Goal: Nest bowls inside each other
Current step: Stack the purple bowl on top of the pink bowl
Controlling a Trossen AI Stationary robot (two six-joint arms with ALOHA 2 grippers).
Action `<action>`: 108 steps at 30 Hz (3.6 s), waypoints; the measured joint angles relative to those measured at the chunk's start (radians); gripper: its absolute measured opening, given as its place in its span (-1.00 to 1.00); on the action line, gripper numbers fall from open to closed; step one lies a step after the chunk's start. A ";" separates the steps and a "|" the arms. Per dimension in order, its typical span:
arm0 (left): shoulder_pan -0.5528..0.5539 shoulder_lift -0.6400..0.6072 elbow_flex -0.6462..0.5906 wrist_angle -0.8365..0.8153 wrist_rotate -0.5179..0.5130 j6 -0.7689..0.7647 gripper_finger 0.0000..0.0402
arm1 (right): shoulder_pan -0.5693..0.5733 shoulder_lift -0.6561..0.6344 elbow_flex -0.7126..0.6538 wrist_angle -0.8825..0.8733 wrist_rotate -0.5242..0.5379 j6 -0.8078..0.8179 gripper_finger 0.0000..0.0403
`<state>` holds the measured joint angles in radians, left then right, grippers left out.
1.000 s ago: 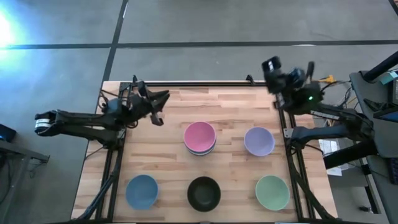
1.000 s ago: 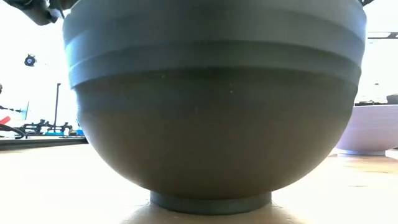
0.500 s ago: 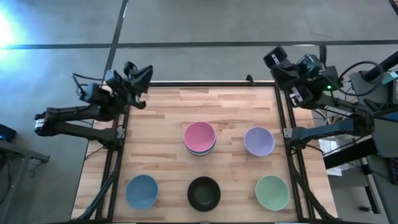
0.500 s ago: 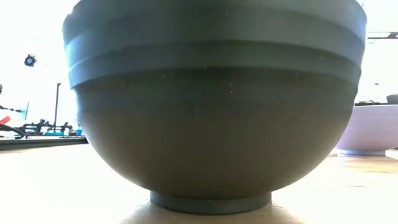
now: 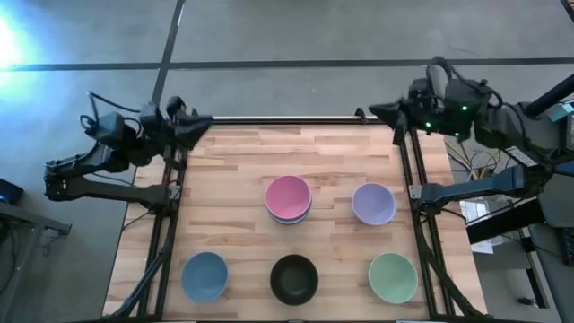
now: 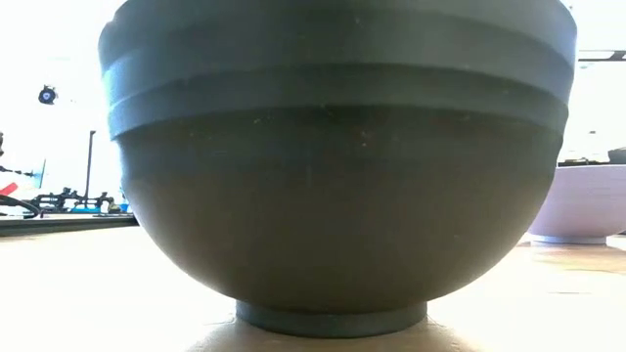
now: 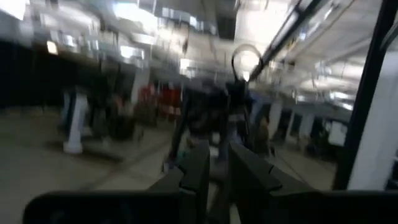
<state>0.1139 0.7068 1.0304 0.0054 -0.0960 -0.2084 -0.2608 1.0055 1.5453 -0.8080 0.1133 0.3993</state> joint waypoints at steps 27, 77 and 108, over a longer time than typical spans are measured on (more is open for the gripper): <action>-0.009 0.179 -0.091 0.029 0.020 -0.180 -0.78 | -0.001 -0.037 -0.490 -0.755 -0.174 0.357 -0.62; -0.009 0.211 -0.077 0.092 0.022 -0.178 -0.78 | -0.001 0.105 -0.834 -0.415 -0.219 0.438 -0.56; -0.010 0.212 -0.082 0.091 0.026 -0.169 -0.78 | -0.001 0.111 -0.776 -0.240 -0.403 0.352 -0.95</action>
<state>0.1036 0.9188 0.9485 0.0967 -0.0704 -0.3772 -0.2620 1.1164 0.7693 -1.0478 -0.2892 0.7509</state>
